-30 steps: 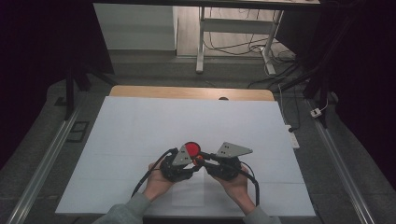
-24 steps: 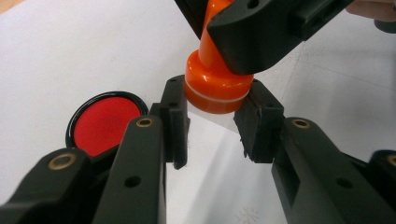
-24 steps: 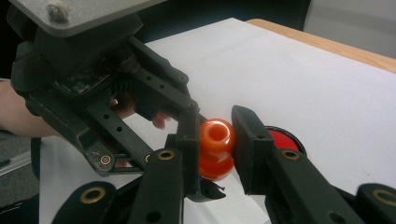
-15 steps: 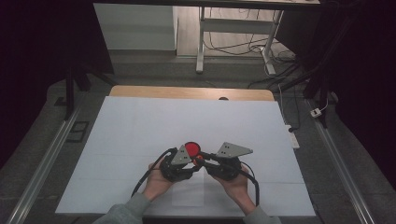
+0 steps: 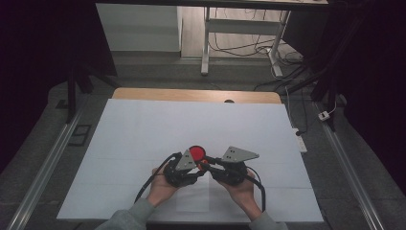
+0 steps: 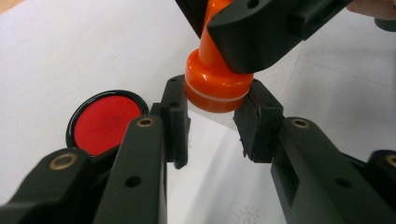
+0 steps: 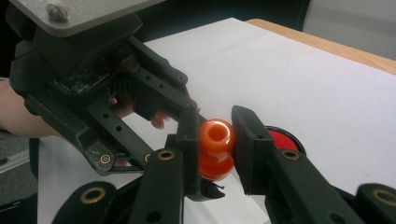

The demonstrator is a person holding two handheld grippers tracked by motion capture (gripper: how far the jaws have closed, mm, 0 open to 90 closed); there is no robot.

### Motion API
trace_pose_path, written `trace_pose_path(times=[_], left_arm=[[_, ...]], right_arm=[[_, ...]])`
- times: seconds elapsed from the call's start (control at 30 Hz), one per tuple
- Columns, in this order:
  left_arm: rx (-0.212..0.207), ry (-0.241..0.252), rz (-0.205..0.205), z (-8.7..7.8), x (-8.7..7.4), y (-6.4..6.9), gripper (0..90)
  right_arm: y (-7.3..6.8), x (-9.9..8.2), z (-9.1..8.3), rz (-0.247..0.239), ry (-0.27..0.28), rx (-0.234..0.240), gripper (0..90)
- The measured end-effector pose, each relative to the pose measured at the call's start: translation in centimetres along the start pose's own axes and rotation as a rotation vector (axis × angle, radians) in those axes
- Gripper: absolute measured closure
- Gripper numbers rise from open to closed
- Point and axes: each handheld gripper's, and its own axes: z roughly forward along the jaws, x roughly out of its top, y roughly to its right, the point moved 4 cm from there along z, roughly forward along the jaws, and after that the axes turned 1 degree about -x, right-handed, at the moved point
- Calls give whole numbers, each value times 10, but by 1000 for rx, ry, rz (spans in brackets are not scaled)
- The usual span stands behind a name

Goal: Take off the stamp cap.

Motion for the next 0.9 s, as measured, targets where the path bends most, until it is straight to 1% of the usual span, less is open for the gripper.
trace_pose_path(times=[0.1,0.37,0.5,0.57,0.6,0.63,0.67,0.7,0.73,0.77,0.8,0.83,0.9], left_arm=[[2,-7,1,0,0,0,657],[-5,-10,-13,1,-2,0,658],[-2,-14,-6,1,-2,0,658],[0,-18,-1,1,-2,0,659],[1,-22,3,1,-3,0,659],[21,-70,23,4,-5,0,658],[31,-96,41,7,-9,1,658],[16,-87,19,10,-13,1,658],[-12,-55,-14,9,-14,1,659],[0,-51,3,8,-11,1,658],[11,-42,16,5,-8,1,658],[8,-30,9,3,-6,1,658],[14,-29,12,1,-6,0,657]], right_arm=[[-1,0,0,-2,1,-5,737],[-2,-1,1,-10,4,-17,739],[-2,-2,2,-7,2,-15,739],[-2,-2,2,4,7,-14,739],[-2,-2,2,5,2,-11,739],[-2,-2,2,8,3,-9,739],[0,0,-1,16,37,-37,740],[2,3,-5,27,56,-41,740],[6,7,-11,36,74,-47,740],[8,9,-16,17,67,-57,740],[9,9,-19,10,69,-64,740],[10,8,-19,16,70,-59,740],[10,6,-17,21,64,-54,739]])
